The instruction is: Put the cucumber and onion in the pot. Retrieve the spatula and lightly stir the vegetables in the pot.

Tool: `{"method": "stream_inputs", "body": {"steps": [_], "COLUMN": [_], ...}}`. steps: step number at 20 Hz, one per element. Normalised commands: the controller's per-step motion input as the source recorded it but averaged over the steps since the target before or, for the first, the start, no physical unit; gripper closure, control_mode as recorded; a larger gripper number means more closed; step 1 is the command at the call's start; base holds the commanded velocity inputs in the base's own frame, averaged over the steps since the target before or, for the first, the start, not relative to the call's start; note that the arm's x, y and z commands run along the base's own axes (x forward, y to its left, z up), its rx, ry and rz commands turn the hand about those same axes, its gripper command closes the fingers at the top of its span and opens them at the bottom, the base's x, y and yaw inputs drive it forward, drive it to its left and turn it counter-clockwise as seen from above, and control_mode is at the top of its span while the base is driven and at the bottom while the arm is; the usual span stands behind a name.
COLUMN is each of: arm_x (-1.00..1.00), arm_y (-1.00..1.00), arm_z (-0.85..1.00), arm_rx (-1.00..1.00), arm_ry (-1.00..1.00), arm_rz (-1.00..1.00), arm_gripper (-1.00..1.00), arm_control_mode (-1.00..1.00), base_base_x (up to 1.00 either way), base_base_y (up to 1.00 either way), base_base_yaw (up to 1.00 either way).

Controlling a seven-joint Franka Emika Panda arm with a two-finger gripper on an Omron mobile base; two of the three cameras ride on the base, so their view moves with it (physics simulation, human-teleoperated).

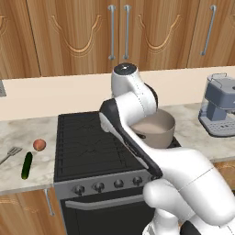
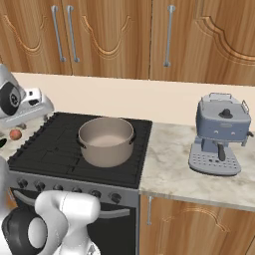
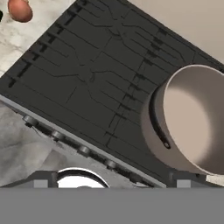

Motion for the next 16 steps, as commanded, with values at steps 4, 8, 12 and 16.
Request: {"method": "stream_inputs", "body": {"steps": [4, 8, 12, 16], "arm_x": [-0.1, 0.34, 0.87, 0.88], "arm_y": [0.9, 0.51, 0.53, 0.38], "arm_z": [-0.18, -0.4, -0.45, -0.23], "arm_rx": [-0.04, 0.0, 0.05, 0.09], "arm_ry": [-0.09, 0.0, -0.01, 0.0], "arm_rz": [0.2, 0.01, 0.0, 0.0], "arm_gripper": [-1.0, -1.0, -1.0, -1.0], "arm_control_mode": [-1.0, -1.0, -1.0, -1.0], "base_base_x": [0.0, 0.0, 0.0, 0.0], "base_base_y": [0.0, 0.0, 0.0, 0.0], "base_base_yaw": [0.0, 0.0, 0.0, 0.0]}}
